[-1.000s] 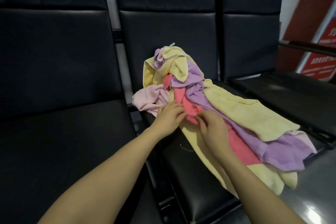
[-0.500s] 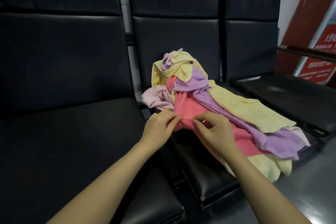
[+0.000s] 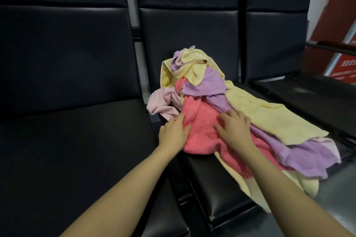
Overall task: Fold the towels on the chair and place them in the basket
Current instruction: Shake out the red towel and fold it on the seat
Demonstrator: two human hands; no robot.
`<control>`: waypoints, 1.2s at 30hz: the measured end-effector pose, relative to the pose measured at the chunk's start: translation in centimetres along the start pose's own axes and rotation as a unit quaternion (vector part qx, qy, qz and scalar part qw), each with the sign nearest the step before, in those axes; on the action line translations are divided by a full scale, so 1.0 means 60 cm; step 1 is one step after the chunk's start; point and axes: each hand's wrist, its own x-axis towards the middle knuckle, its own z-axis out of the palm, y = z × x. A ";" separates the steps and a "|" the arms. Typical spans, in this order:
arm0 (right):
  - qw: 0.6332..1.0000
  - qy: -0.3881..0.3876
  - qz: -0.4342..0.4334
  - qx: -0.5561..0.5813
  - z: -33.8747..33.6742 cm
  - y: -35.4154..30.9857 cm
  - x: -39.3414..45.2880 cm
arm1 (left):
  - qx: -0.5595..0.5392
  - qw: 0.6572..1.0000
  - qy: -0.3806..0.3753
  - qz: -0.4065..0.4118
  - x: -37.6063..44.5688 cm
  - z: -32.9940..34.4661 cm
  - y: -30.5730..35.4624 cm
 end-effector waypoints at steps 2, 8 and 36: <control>1.000 -0.004 0.002 -0.013 0.004 0.001 0.006 | -0.036 0.999 0.029 -0.001 0.003 0.010 0.002; 0.985 0.118 0.032 0.125 -0.012 0.002 0.015 | -0.147 0.981 0.117 0.039 0.021 -0.013 0.018; 0.779 0.411 -0.046 0.471 -0.339 -0.159 0.124 | -0.384 0.845 0.333 0.166 0.107 -0.388 0.229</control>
